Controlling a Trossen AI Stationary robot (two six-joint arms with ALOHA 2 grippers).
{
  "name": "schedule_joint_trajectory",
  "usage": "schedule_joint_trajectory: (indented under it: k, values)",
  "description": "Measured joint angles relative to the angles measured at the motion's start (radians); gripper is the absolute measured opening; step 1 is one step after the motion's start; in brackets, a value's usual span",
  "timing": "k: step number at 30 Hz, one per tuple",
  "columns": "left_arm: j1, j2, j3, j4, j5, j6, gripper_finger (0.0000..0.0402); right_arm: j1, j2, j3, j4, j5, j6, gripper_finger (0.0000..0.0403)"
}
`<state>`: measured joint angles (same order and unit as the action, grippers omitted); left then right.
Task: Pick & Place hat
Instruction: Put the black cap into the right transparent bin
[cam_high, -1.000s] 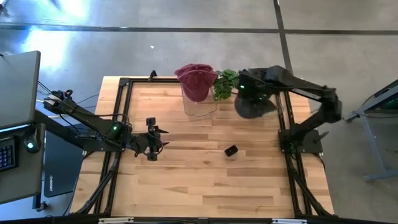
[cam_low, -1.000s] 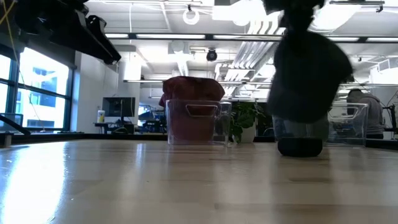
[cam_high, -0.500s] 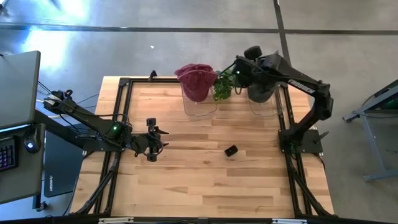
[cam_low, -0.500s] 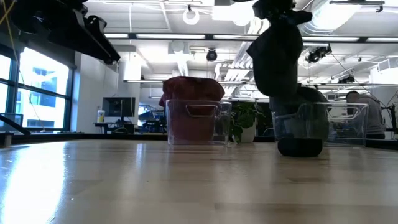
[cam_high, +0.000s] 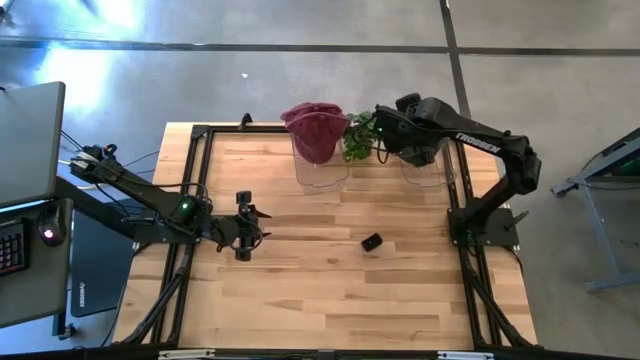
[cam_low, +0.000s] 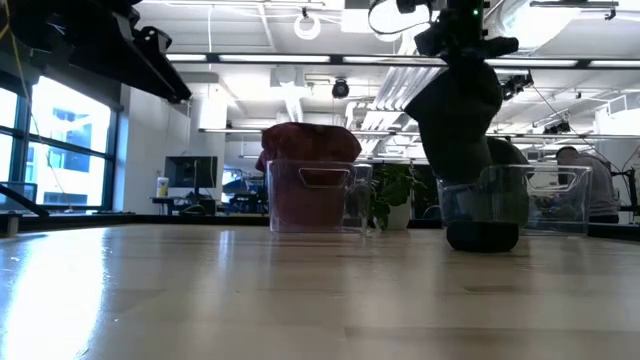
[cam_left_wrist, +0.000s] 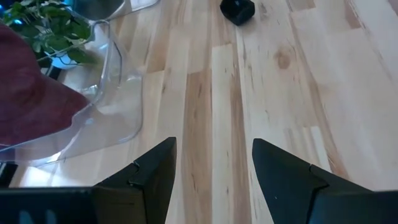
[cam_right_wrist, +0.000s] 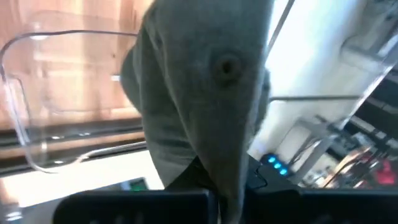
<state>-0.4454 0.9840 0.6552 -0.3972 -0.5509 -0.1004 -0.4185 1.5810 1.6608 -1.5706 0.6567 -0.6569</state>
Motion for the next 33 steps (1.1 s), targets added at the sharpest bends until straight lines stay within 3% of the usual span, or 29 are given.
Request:
schedule_joint_trajectory:
  k: [5,14,21,25,29,33]
  values:
    - [0.000,0.000,0.000,-0.011,0.011,-0.010,0.0205,-0.013,-0.009,-0.041,-0.001,0.010,0.078,0.0005]
    - [0.000,0.000,0.000,-0.019,0.010,-0.010,0.0205,0.007,-0.021,0.092,0.000,-0.104,0.179,0.0003]
    - [0.000,0.000,0.000,-0.017,-0.023,-0.010,0.0205,-0.052,-0.031,0.129,0.000,-0.056,0.322,0.0001]
    - [0.000,0.000,0.000,-0.012,-0.046,-0.010,0.0204,-0.112,-0.063,0.114,0.001,0.018,0.268,0.0001]
    - [0.000,0.000,0.000,-0.002,-0.059,0.001,0.0204,-0.141,-0.110,0.046,-0.002,-0.124,0.247,0.0001]
    - [0.000,0.000,0.000,0.021,-0.101,0.049,0.0204,-0.141,-0.159,-0.084,0.000,-0.189,0.266,0.0001]
